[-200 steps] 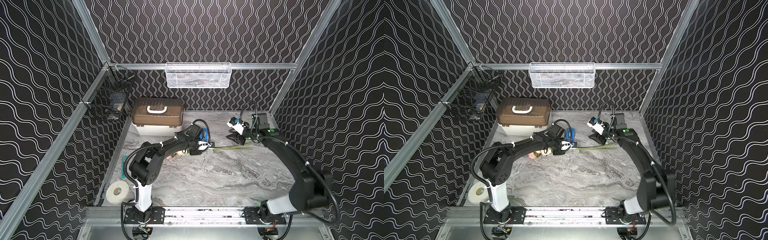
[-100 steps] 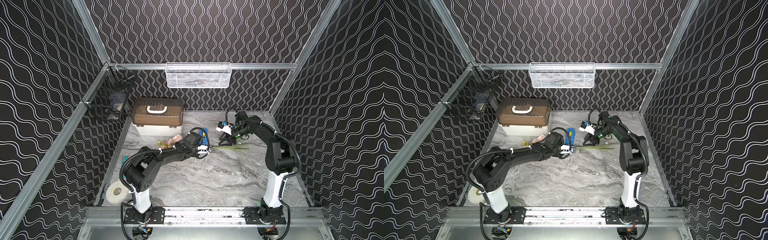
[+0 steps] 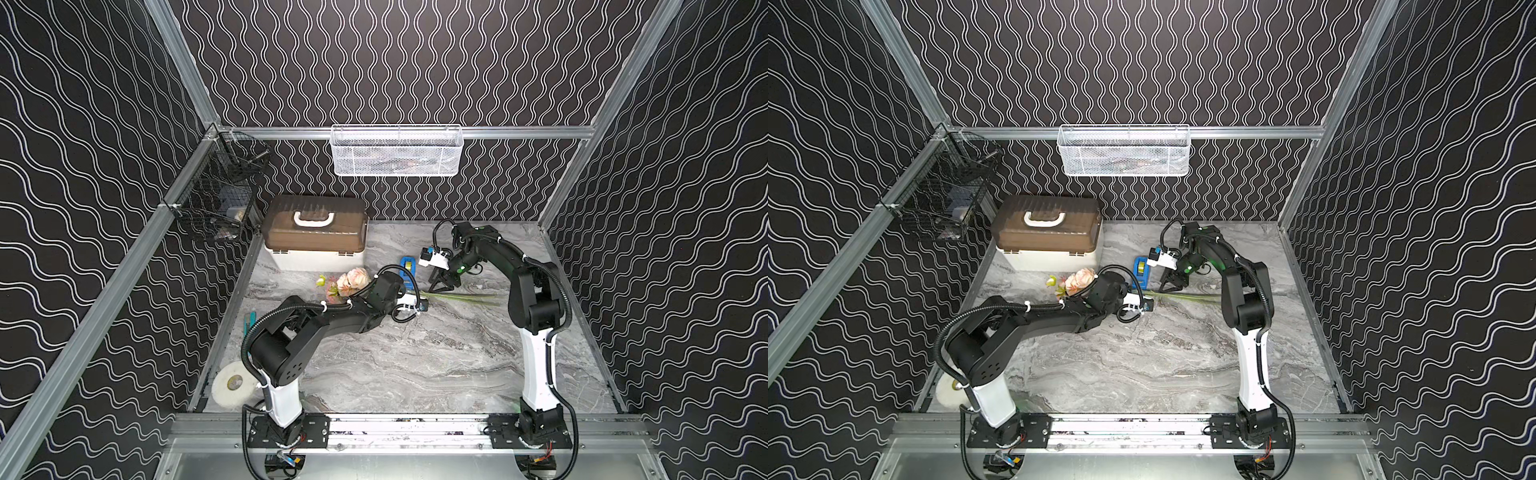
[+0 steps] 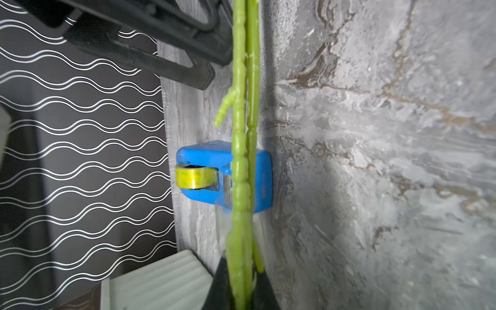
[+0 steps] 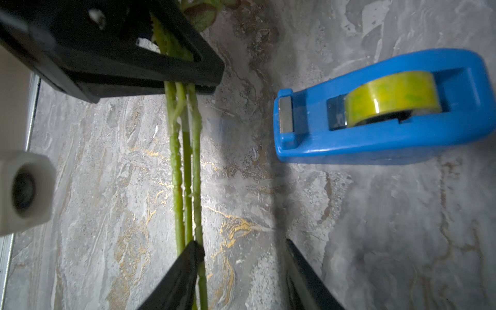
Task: Wrap bouquets with tape
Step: Wrap the tape around the bouquet.
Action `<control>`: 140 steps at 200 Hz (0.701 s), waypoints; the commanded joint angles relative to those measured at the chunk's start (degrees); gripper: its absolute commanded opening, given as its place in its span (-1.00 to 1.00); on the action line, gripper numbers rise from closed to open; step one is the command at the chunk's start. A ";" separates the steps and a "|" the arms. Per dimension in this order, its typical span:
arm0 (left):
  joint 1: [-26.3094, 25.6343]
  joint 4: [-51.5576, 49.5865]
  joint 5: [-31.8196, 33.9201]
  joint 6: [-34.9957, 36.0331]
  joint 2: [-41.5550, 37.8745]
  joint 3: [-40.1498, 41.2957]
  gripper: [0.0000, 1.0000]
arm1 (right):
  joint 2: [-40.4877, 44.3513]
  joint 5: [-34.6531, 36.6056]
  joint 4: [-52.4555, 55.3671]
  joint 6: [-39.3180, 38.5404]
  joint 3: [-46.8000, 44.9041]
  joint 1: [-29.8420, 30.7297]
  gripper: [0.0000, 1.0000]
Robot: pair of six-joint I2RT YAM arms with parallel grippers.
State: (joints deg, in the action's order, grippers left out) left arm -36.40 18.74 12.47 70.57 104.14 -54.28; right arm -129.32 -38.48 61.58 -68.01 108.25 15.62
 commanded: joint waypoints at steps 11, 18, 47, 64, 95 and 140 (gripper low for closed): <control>-0.10 6.04 1.47 2.30 0.56 0.15 -1.00 | 0.65 -2.72 4.99 -2.28 0.73 0.09 0.04; -0.16 5.64 1.34 2.45 0.65 0.06 -1.00 | 0.49 -2.62 5.39 -2.15 1.04 0.11 0.04; -0.21 7.24 2.02 2.99 0.81 0.67 -1.00 | -0.25 -3.53 7.50 -3.56 1.66 0.23 0.06; -0.18 7.65 2.23 3.14 0.82 0.82 -1.00 | -1.00 -3.71 7.83 -3.35 2.23 0.59 0.07; -0.18 7.15 1.59 2.47 0.30 0.79 -1.00 | -2.81 0.70 5.02 -2.07 1.95 1.69 0.04; -0.16 7.86 1.25 2.00 -0.01 0.93 -1.00 | -2.00 3.59 -0.57 -2.13 -0.76 2.49 -0.24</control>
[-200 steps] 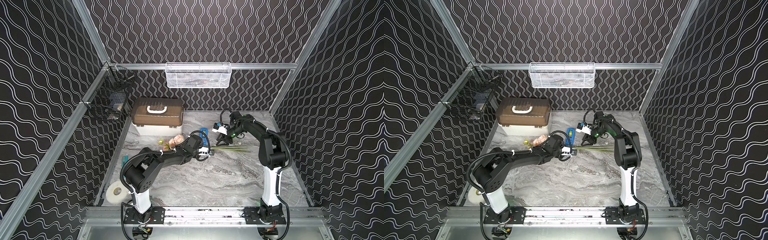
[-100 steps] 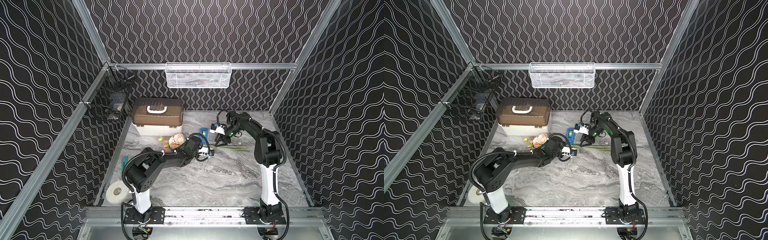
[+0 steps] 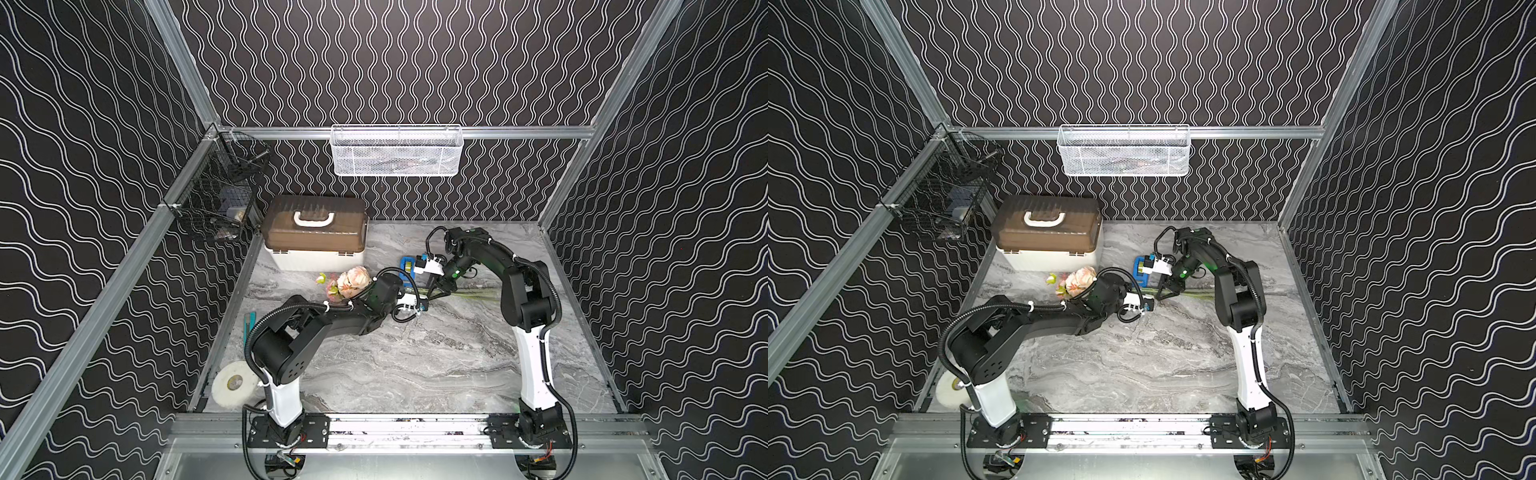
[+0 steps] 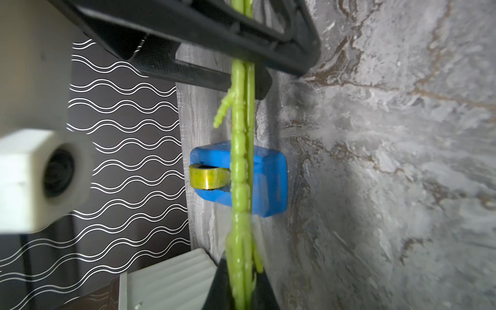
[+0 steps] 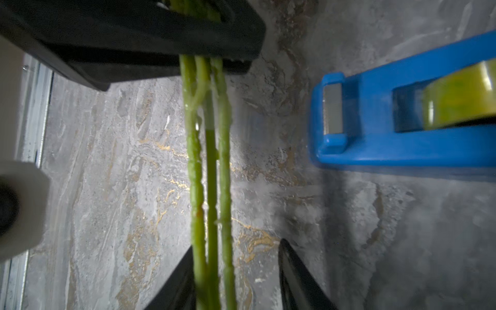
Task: Wrap bouquets with tape
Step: Wrap the tape around the bouquet.
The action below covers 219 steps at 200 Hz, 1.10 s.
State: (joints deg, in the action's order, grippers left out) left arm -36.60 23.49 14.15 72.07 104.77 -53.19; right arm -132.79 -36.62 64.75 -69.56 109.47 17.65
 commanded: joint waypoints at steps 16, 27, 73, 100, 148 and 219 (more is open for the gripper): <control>0.03 2.12 -1.43 0.36 -0.85 -0.34 -1.00 | 3.87 1.64 -8.12 -1.23 -5.15 0.47 -0.80; 0.21 2.23 -2.59 -0.51 -0.75 -0.09 -1.00 | 5.09 1.64 -9.57 -1.83 -6.40 0.52 -1.00; 1.08 0.92 -5.33 -5.53 -1.84 0.28 -0.38 | 7.89 4.02 -12.01 -6.05 -10.59 0.80 -1.00; 2.64 -7.66 -12.33 -10.21 -6.36 -0.58 0.00 | 11.11 3.69 -18.12 -7.25 -16.46 1.16 -1.00; 6.80 -31.54 -27.36 -12.26 -14.21 -4.79 0.26 | 15.61 4.84 -29.50 -6.92 -24.18 1.93 -1.00; 9.62 -51.97 -35.14 -12.45 -9.01 -19.76 0.23 | 21.79 11.80 -51.29 -6.88 -37.08 4.09 -1.00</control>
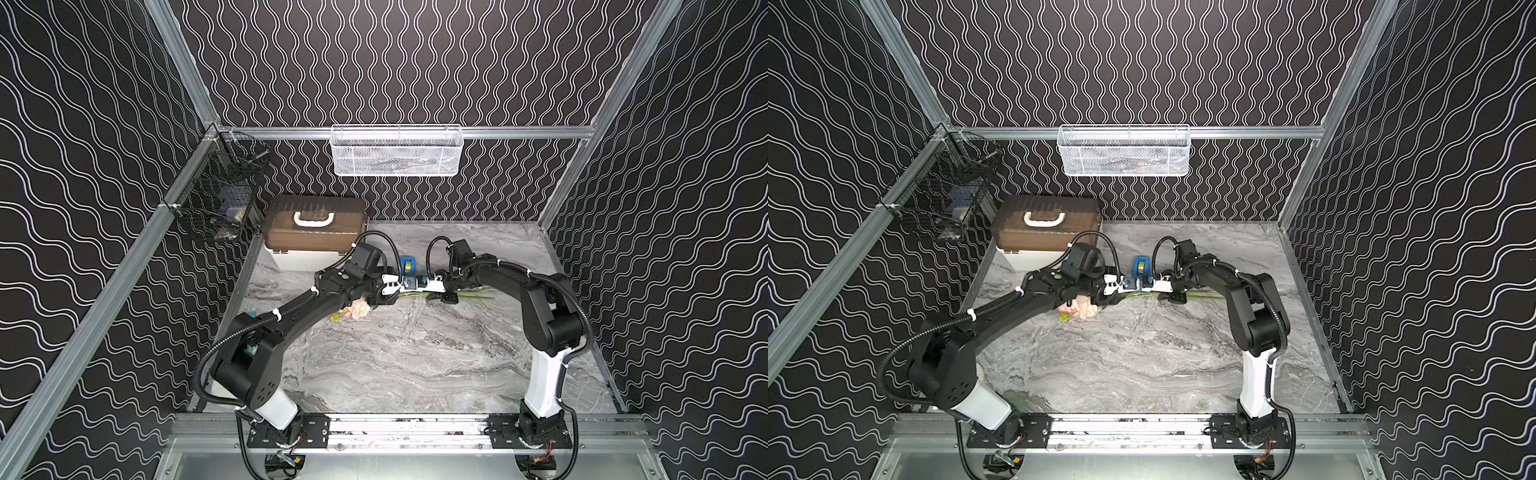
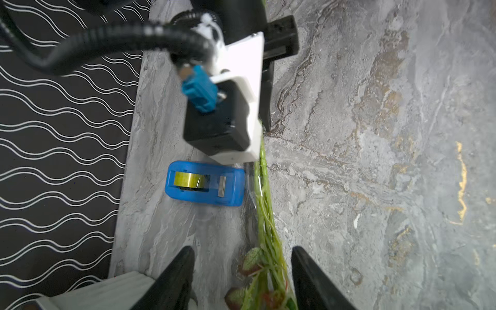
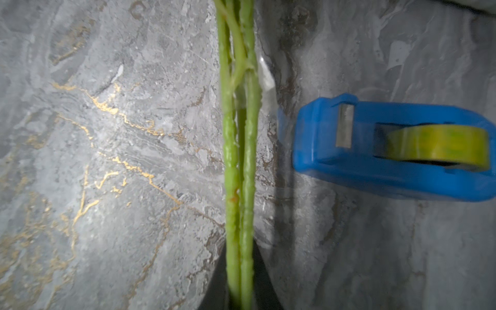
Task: Wrap bouquets with tape
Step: Wrap the tape around the bouquet.
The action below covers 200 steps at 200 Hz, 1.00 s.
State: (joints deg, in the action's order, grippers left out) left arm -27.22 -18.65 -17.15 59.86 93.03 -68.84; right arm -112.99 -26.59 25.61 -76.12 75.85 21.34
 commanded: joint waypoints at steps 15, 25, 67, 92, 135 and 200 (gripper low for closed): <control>0.68 -11.78 -4.56 -1.03 5.41 -6.75 0.23 | 3.28 2.19 -18.30 -0.29 -7.27 0.50 -1.00; 0.77 -13.11 -4.61 -0.91 7.41 -8.63 0.19 | 3.80 3.02 -21.71 -0.83 -9.42 0.87 -1.00; 0.78 -17.03 -5.11 -2.46 14.10 -14.93 0.21 | 4.36 3.46 -35.29 -1.26 -18.15 1.40 -1.00; 0.90 -23.03 -5.48 -1.84 17.85 -19.18 0.19 | 5.16 3.27 -41.63 -1.90 -21.42 2.03 -1.00; 0.79 -23.27 -3.60 -2.48 21.23 -20.18 0.20 | 7.30 2.99 -51.11 -3.28 -27.34 2.30 -1.00; 0.53 -25.39 -5.59 -2.90 24.75 -23.49 0.14 | 6.74 3.64 -58.37 -4.57 -29.85 2.83 -1.00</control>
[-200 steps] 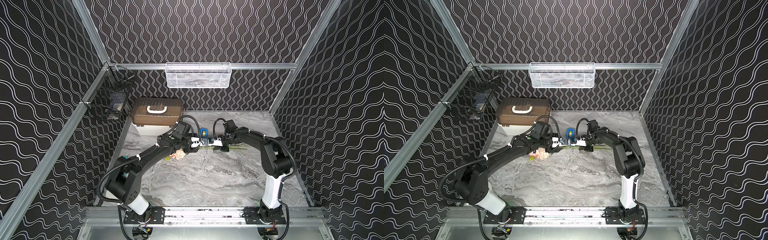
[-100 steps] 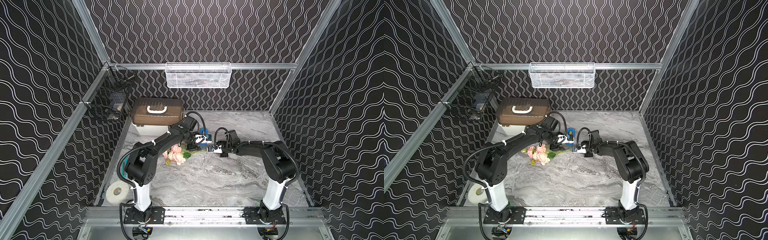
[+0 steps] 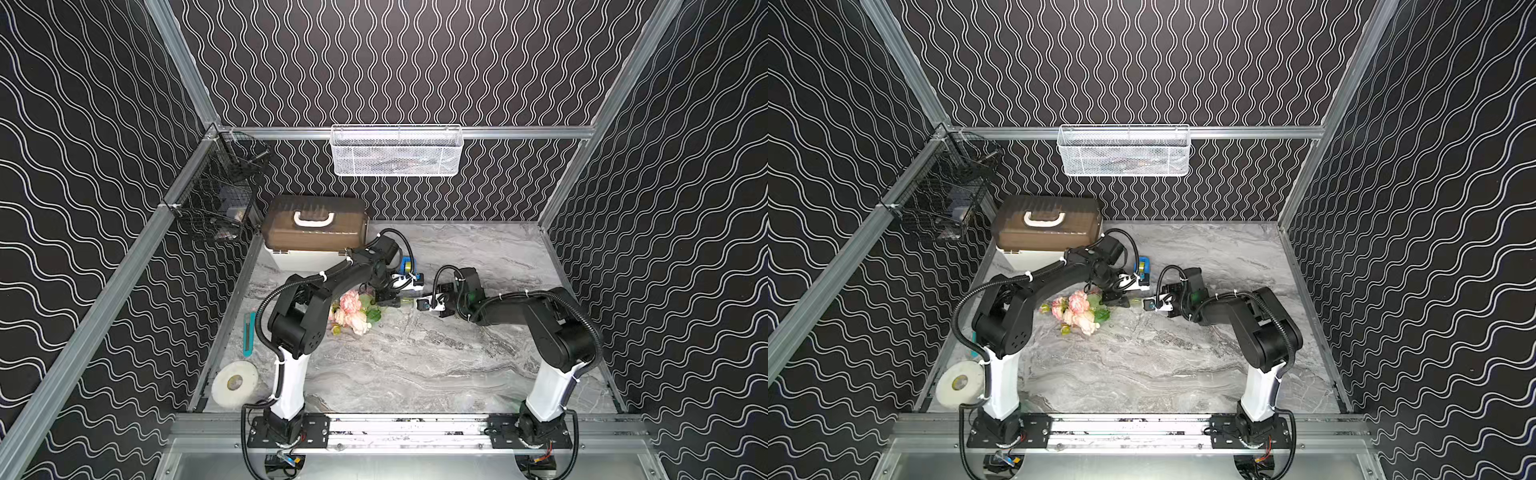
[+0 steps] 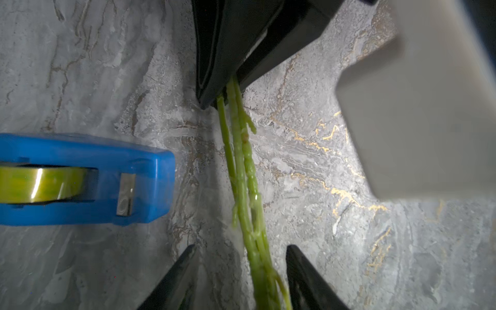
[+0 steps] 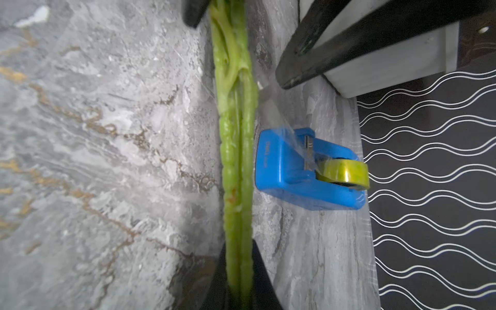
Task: Wrap bouquets with tape
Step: Wrap the tape around the bouquet.
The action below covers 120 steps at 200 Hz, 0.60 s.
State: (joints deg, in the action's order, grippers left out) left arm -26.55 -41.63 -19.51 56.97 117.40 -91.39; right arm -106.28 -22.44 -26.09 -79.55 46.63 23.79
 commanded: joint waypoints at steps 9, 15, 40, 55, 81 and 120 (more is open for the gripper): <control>-0.23 -2.76 -3.35 -0.08 0.80 -1.13 0.12 | -0.14 -0.21 -8.50 -1.17 -1.07 0.52 -1.00; -0.33 -3.38 -3.14 0.17 1.25 -1.43 0.10 | -0.16 0.01 -9.15 -1.21 -1.26 0.58 -1.00; -0.43 -5.26 -1.17 0.93 3.05 -2.95 -0.01 | -0.07 0.46 -10.63 -1.86 -1.84 0.64 -1.00; -0.39 -4.71 -0.97 0.91 3.31 -2.87 -0.12 | -0.09 0.55 -12.89 -1.83 -2.72 0.64 -1.00; -0.48 -4.29 -1.63 0.86 3.51 -3.16 -0.36 | 0.18 0.70 -12.23 -2.53 -3.23 0.64 -1.00; -0.58 -2.58 -3.19 0.26 3.33 -3.18 -0.85 | 0.69 -0.40 -12.85 -1.38 -4.56 0.73 -1.00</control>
State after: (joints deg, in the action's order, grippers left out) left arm -26.96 -44.10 -20.32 56.21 120.75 -94.30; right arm -106.30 -20.99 -35.88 -81.45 42.54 24.32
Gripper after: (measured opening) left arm 0.140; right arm 0.106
